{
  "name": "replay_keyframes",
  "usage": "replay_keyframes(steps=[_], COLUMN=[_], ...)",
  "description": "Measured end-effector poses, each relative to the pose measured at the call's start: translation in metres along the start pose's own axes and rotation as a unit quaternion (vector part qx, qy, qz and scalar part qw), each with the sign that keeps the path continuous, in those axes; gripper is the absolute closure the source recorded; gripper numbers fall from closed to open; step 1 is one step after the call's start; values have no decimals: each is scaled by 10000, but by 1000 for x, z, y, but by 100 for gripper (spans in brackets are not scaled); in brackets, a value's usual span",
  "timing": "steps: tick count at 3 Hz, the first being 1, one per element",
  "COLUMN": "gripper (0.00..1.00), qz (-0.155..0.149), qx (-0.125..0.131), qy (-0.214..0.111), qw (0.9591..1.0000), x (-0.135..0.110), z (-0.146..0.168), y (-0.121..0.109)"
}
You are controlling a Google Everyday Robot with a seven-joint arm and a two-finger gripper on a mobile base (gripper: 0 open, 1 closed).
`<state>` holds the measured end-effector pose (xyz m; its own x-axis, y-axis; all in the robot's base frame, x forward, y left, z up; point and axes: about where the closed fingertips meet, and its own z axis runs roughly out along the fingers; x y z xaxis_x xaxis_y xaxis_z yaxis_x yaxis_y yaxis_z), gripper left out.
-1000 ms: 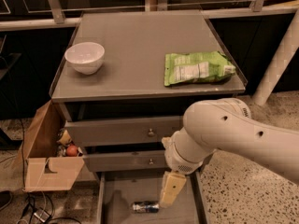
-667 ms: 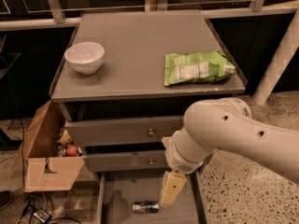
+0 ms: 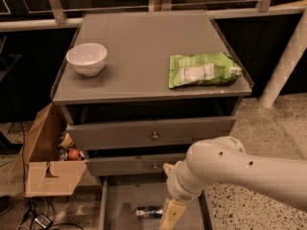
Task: Pick redbull can from bottom drawer and place on counter
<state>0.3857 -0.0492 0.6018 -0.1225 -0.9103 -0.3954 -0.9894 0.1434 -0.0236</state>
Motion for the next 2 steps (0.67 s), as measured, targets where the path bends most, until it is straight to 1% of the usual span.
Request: replay_keyframes(steps=[1,2], gripper=[0,0], qz=[14,-9], qx=[-200,-180], qy=[-86,-77], qw=[9998,9998], x=[20,21], z=[59,60], y=[3,1])
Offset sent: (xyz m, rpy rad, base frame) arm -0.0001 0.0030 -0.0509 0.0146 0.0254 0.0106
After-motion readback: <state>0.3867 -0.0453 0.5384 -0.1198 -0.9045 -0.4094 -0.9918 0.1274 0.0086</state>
